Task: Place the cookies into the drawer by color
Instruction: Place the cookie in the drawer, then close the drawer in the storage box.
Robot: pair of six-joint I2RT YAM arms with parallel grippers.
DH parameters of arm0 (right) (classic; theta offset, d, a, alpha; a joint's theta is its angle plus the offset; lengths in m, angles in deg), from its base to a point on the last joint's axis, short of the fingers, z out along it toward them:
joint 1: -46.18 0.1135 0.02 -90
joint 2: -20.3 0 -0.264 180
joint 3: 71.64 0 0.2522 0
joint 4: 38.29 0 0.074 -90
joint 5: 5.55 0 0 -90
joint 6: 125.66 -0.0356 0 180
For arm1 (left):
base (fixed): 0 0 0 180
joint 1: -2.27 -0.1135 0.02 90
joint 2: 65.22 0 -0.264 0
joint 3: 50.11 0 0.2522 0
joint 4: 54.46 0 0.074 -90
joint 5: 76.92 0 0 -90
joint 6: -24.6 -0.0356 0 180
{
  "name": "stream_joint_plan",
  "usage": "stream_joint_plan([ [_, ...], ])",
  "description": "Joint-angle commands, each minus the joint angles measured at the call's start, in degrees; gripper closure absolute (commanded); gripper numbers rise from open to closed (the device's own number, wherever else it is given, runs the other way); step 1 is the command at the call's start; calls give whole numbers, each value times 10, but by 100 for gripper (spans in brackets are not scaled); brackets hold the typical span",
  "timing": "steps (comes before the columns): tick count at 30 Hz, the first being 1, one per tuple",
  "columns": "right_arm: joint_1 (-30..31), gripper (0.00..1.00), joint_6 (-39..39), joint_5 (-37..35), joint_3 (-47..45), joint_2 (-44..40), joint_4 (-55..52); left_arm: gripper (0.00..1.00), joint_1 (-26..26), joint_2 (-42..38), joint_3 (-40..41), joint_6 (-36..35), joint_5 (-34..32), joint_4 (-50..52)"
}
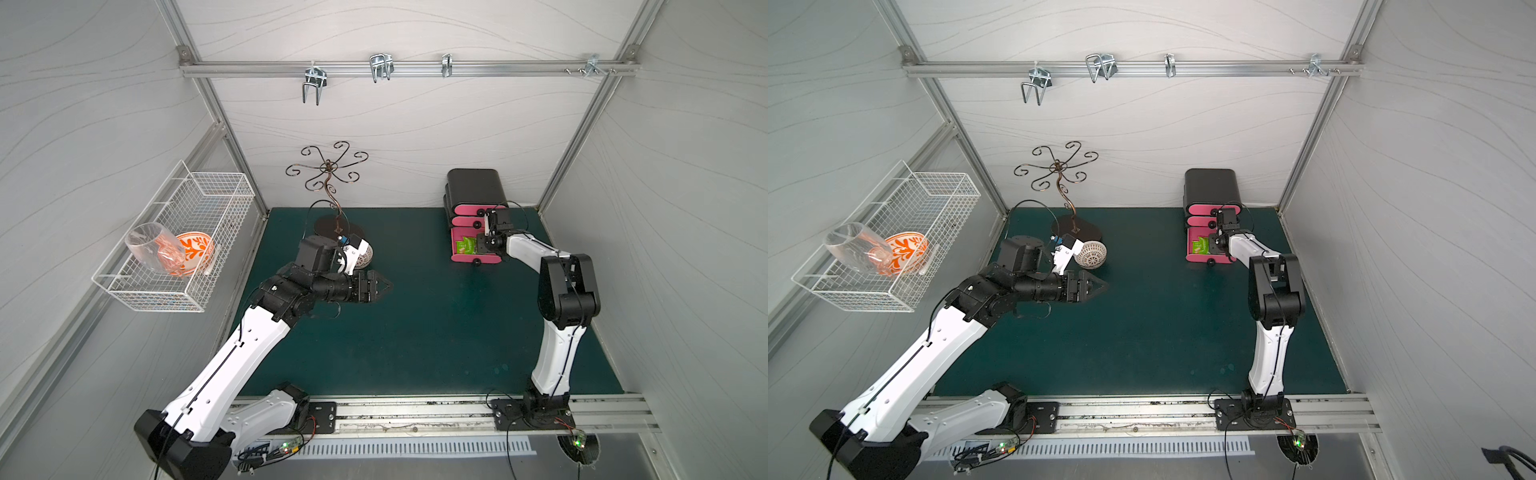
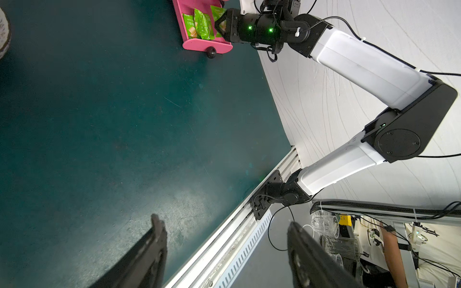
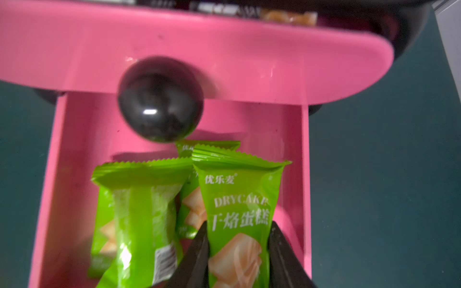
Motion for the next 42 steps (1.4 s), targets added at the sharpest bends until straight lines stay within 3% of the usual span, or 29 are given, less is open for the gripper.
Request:
stream_joint_plan([
  [1, -7, 64, 6, -26, 23, 23, -10, 23, 2, -5, -25, -6, -8, -1],
  [6, -13, 59, 12, -32, 26, 35, -11, 23, 2, 0, -26, -6, -5, -2],
  [10, -14, 48, 15, -28, 25, 34, -11, 23, 2, 2, -27, -6, -5, -3],
  [16, -14, 48, -5, -19, 19, -7, -19, 23, 2, 6, -25, 0, -7, -14],
  [20, -16, 48, -66, 8, -4, -72, -48, 23, 2, 11, -26, 7, -9, -32],
  [24, -47, 49, -218, 172, -100, -174, -32, 23, 2, 27, -32, 9, -9, -57],
  [27, -72, 51, -374, 319, -216, -227, 61, 23, 2, 43, -33, 12, -2, -79],
  [31, -73, 53, -444, 355, -319, -264, 141, 23, 3, 65, -44, 14, 7, -95],
  [33, -74, 53, -433, 356, -339, -262, 161, 23, 3, 72, -47, 12, 11, -99],
  [38, -59, 53, -289, 319, -304, -208, 119, 23, 3, 76, -45, 11, 12, -96],
  [42, -53, 53, -255, 273, -297, -178, 149, 23, 3, 74, -43, 9, 10, -91],
])
